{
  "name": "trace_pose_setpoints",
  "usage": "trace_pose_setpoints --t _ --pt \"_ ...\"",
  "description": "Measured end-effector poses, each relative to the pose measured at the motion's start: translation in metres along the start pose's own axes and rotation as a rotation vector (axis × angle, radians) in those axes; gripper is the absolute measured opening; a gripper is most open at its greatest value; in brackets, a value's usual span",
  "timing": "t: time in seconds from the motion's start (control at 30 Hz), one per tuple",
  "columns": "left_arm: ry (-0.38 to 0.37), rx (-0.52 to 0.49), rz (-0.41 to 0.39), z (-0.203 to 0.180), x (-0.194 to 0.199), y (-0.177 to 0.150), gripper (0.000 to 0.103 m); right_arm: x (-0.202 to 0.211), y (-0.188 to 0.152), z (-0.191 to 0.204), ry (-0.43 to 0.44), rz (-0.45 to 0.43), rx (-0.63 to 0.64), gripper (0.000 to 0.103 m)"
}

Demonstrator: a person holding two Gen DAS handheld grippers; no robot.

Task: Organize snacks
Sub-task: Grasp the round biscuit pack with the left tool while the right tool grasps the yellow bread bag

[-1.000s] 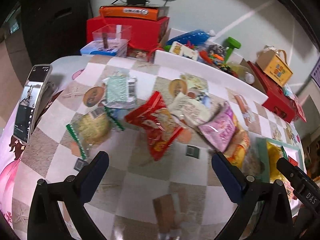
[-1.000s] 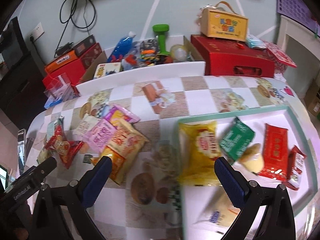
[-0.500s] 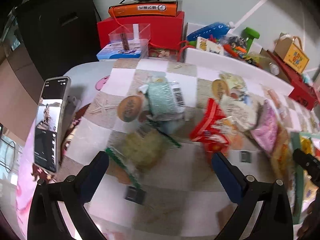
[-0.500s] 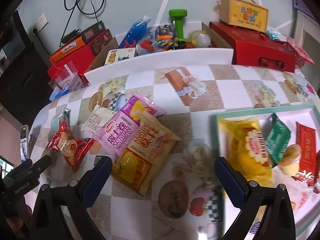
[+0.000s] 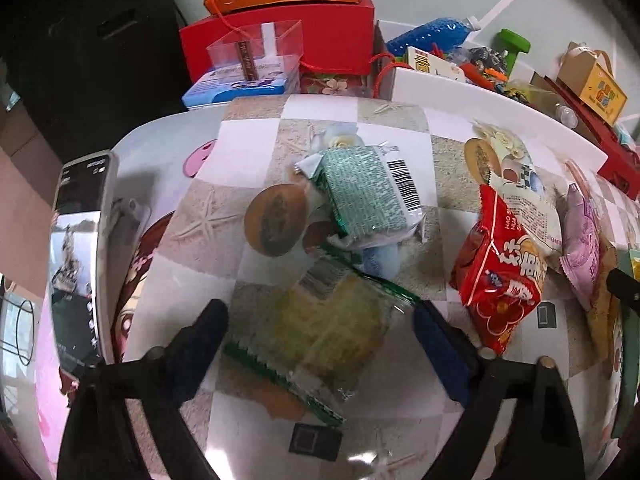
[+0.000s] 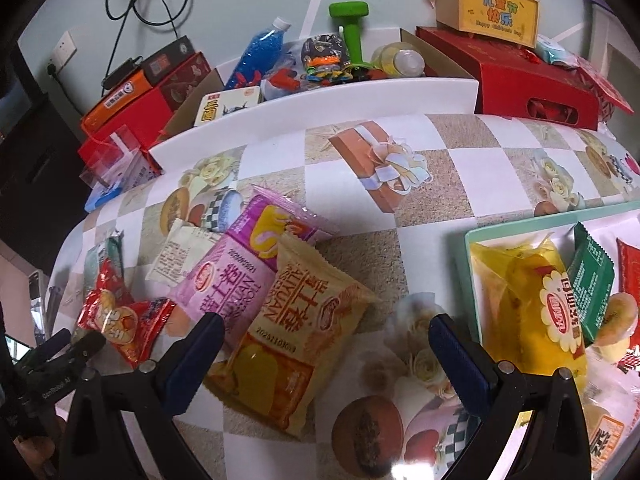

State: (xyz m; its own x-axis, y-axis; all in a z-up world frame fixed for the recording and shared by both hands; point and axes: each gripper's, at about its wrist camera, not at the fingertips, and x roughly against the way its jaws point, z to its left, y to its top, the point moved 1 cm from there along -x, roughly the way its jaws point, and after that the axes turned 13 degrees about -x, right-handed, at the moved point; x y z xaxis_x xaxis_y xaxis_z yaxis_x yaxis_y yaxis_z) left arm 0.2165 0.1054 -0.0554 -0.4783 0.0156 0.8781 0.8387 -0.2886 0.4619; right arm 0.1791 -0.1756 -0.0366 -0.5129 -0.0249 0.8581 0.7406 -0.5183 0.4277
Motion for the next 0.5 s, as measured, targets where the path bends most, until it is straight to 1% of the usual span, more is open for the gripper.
trace_pose_setpoints --t 0.07,0.1,0.13,0.2,0.23,0.27,0.3,0.33,0.5 --pt "-0.004 -0.006 -0.001 -0.001 -0.001 0.002 0.084 -0.001 0.0 0.0 -0.009 -0.004 0.001 0.099" --pt "-0.01 -0.007 0.0 -0.002 -0.002 0.002 0.079 -0.002 0.0 0.0 -0.011 -0.005 0.003 0.096" --pt "-0.014 -0.006 0.001 -0.003 -0.002 0.002 0.077 -0.002 0.0 0.0 -0.013 -0.005 0.006 0.095" --pt "-0.014 -0.001 0.006 -0.004 -0.003 0.002 0.068 -0.003 -0.001 0.001 -0.01 -0.003 0.013 0.089" --pt "-0.027 0.008 0.002 -0.003 -0.002 0.001 0.066 -0.003 -0.002 0.002 -0.009 -0.002 0.017 0.088" --pt "-0.031 0.015 0.0 -0.003 -0.002 0.001 0.063 -0.004 -0.003 0.002 -0.004 0.001 0.021 0.084" --pt "-0.028 0.02 0.001 -0.003 -0.001 0.0 0.058 -0.004 -0.004 0.003 0.001 0.005 0.024 0.08" --pt "-0.026 0.024 0.0 -0.004 0.0 -0.001 0.056 -0.005 -0.005 0.003 0.004 0.01 0.026 0.079" --pt "-0.035 0.03 -0.003 -0.011 0.004 -0.005 0.053 -0.008 -0.011 0.006 0.013 0.031 0.045 0.064"
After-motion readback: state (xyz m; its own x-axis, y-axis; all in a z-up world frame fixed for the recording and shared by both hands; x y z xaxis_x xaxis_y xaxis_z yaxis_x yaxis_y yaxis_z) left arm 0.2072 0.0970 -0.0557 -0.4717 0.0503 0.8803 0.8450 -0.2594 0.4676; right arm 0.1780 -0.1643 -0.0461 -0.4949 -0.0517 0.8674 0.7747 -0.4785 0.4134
